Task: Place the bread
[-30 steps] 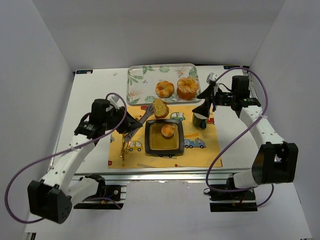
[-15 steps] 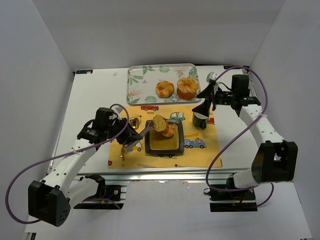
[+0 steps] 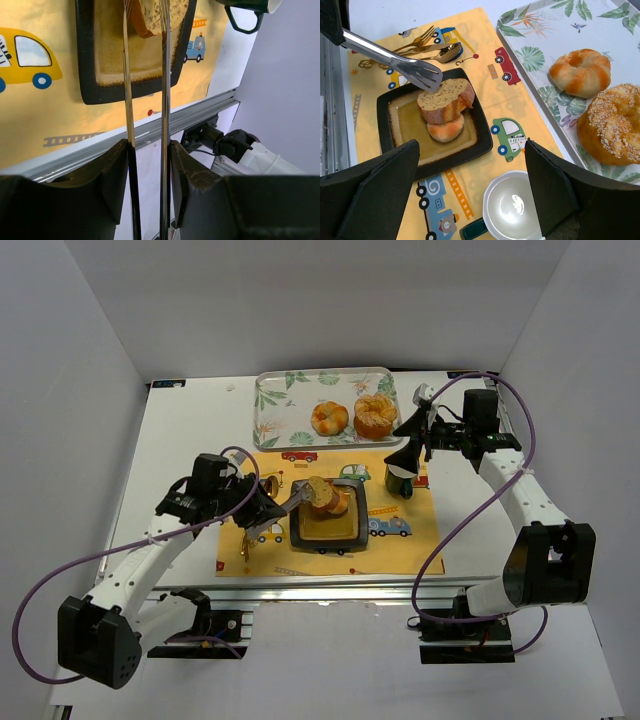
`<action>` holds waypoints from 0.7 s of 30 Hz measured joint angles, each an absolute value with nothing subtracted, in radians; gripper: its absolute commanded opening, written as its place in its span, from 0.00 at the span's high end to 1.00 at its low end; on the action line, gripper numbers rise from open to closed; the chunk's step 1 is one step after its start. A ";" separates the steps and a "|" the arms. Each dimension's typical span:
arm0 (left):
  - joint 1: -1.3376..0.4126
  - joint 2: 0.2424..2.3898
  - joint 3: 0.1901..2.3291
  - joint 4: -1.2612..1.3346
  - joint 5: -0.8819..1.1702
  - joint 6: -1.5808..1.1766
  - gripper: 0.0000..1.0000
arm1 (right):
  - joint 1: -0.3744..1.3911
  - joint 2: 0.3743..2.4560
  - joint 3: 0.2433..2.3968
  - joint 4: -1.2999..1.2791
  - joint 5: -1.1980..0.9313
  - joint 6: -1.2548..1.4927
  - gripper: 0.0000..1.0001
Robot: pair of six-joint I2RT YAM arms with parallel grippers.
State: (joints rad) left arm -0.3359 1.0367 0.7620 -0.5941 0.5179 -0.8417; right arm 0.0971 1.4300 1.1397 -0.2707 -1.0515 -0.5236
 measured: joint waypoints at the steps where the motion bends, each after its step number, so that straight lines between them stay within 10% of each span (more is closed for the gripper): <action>1: -0.336 1.036 0.765 -0.598 0.513 -0.842 0.53 | 0.097 1.430 1.140 -0.271 -1.052 -0.523 0.11; 11: -0.330 1.041 0.937 -0.725 0.396 -0.785 0.58 | 0.097 1.430 1.140 -0.276 -1.054 -0.526 0.11; 21: -0.185 1.108 1.045 -0.747 0.070 -0.524 0.98 | 0.120 1.430 1.140 -0.293 -1.014 -0.534 0.11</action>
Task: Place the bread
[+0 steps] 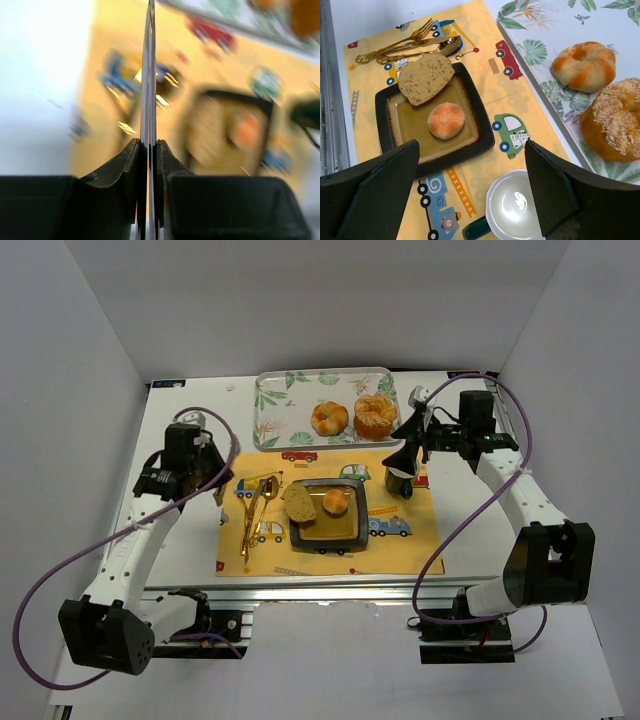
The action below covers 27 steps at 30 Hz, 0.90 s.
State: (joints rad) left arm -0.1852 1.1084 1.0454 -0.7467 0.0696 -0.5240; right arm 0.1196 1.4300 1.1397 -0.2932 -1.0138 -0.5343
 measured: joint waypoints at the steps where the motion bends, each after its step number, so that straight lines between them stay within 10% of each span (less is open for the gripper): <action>1: -0.155 1.102 1.011 -0.692 0.020 -0.477 0.99 | 0.125 1.430 1.140 -0.295 -1.009 -0.534 0.11; 12: 0.031 1.189 0.555 -0.088 -0.105 0.023 1.00 | 0.141 1.433 1.149 -0.299 -0.976 -0.529 0.11; 22: 0.178 1.393 0.538 0.135 -0.017 0.059 0.55 | 0.178 1.435 1.151 -0.260 -0.665 -0.377 0.11; 25: 0.194 1.389 0.529 0.125 -0.006 0.052 0.13 | 0.184 1.443 1.162 -0.249 -0.539 -0.305 0.11; 27: 0.200 1.376 0.528 0.115 0.001 0.037 0.06 | 0.184 1.457 1.181 -0.244 -0.469 -0.264 0.11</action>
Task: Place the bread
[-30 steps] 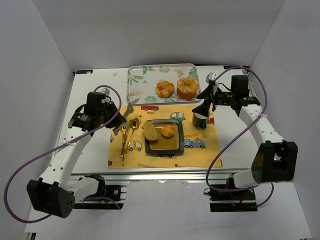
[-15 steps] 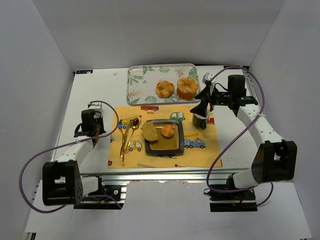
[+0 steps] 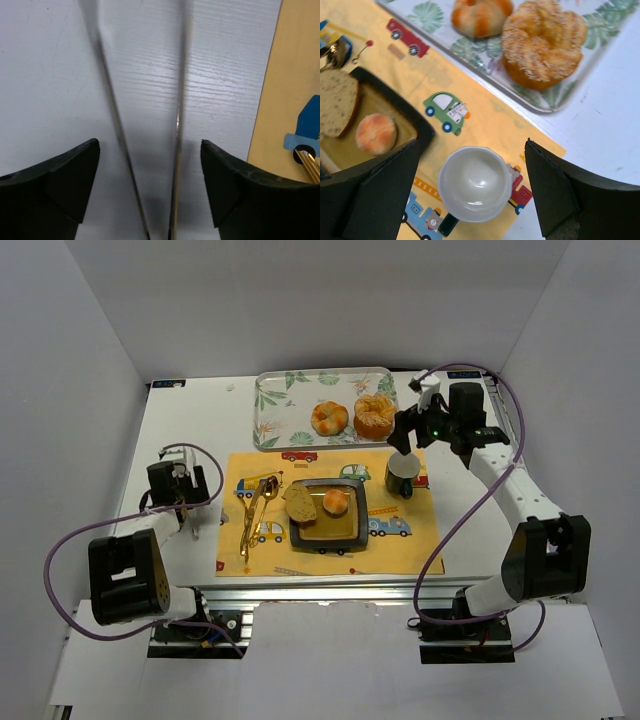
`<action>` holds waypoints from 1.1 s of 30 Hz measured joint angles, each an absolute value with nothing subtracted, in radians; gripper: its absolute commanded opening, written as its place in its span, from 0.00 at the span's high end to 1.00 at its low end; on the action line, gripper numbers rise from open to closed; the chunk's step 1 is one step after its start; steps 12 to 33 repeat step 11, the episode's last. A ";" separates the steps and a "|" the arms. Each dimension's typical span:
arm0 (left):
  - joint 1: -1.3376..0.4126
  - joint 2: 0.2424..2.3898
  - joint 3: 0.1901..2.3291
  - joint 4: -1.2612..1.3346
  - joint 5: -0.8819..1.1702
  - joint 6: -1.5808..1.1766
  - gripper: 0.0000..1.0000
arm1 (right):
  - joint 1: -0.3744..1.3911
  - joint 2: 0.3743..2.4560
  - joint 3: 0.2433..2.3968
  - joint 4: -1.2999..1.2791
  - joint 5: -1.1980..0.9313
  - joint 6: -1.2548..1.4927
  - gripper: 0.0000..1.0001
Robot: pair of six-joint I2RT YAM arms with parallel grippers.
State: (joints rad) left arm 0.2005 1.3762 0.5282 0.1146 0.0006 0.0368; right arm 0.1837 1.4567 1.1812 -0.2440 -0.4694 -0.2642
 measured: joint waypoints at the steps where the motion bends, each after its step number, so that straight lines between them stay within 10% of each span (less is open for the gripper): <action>1: 0.203 1.367 0.528 0.111 0.001 0.033 0.03 | 0.184 1.463 1.190 -0.244 -0.448 -0.253 0.11; 33: 0.221 1.135 0.538 0.028 -0.010 -0.071 0.02 | 0.186 1.476 1.269 -0.240 -0.334 -0.220 0.10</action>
